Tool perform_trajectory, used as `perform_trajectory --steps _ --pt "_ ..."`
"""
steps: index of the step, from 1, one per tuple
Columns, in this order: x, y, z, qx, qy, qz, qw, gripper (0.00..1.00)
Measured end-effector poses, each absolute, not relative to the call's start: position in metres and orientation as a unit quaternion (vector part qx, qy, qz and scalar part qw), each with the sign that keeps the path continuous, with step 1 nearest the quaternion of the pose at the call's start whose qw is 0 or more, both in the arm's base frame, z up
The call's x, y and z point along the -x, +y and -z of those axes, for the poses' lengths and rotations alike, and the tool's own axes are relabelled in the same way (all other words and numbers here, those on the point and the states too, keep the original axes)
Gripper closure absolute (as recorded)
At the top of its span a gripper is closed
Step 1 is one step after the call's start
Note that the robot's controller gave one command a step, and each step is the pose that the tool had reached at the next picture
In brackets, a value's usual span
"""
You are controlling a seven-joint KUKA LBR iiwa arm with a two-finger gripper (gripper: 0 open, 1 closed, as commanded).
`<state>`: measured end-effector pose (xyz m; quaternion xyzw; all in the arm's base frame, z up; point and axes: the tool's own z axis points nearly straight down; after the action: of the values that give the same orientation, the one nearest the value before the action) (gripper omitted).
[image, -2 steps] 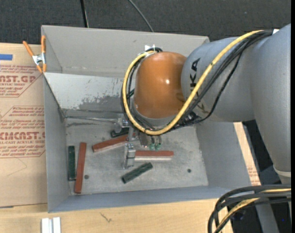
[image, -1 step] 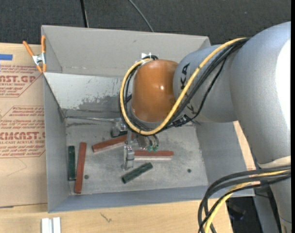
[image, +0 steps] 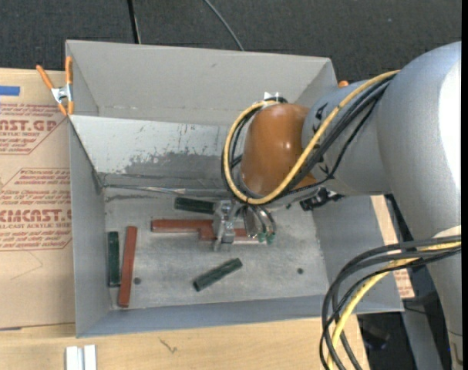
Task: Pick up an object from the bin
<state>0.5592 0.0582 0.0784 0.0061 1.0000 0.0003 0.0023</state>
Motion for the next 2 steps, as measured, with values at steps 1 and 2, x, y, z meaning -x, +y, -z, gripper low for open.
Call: perform_trajectory --steps 1,2 --pt "-0.5578 0.0588 -0.0768 -0.006 1.000 -0.001 0.000 0.00" --pt "-0.5589 0.0588 -0.0777 -0.006 1.000 -0.001 0.002 1.00"
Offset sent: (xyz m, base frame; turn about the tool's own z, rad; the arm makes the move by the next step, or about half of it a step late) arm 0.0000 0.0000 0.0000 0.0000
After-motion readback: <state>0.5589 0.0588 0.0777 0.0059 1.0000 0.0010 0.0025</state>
